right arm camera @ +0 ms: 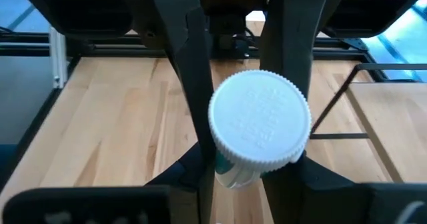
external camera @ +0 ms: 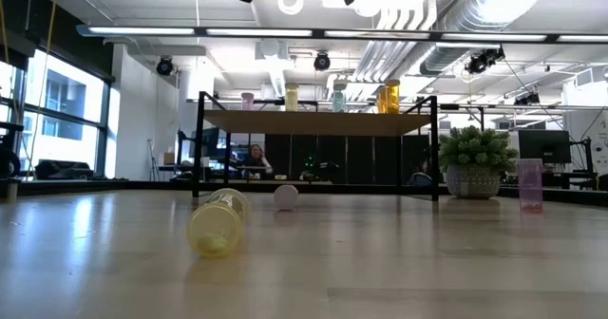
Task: Pick and place medicine bottles onto shelf by color
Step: Put the blue pill bottle aligned with the other blue pill bottles on the shelf
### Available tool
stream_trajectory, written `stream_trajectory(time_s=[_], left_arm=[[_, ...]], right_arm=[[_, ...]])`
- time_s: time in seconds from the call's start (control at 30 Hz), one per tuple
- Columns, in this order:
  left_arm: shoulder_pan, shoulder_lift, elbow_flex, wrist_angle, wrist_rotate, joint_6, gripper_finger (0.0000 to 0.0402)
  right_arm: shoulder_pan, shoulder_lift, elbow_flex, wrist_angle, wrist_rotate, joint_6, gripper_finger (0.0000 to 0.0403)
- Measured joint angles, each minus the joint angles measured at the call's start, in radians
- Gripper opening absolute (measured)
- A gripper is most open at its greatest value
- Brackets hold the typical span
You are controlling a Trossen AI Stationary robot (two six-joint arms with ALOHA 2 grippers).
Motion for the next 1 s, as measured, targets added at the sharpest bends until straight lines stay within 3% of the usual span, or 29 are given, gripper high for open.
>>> stream_trajectory(time_s=[0.27, 0.43, 0.7, 1.0], left_arm=[[0.000, 0.003, -0.002, -0.006, -0.058, 0.003, 0.0092], [0.001, 0.006, -0.005, -0.024, -0.136, 0.023, 0.0092], [0.003, 0.005, -0.005, -0.036, -0.300, 0.051, 0.0092], [0.046, 0.003, -0.004, -0.038, -0.319, 0.058, 0.0092]], right_arm=[[0.000, -0.002, 0.000, -0.028, 0.031, -0.002, 0.0156], [-0.008, -0.014, 0.002, -0.109, 0.115, -0.008, 0.0189], [-0.045, -0.066, 0.003, -0.205, 0.198, 0.004, 0.0195], [-0.124, -0.154, 0.003, -0.166, 0.212, -0.091, 0.0195]])
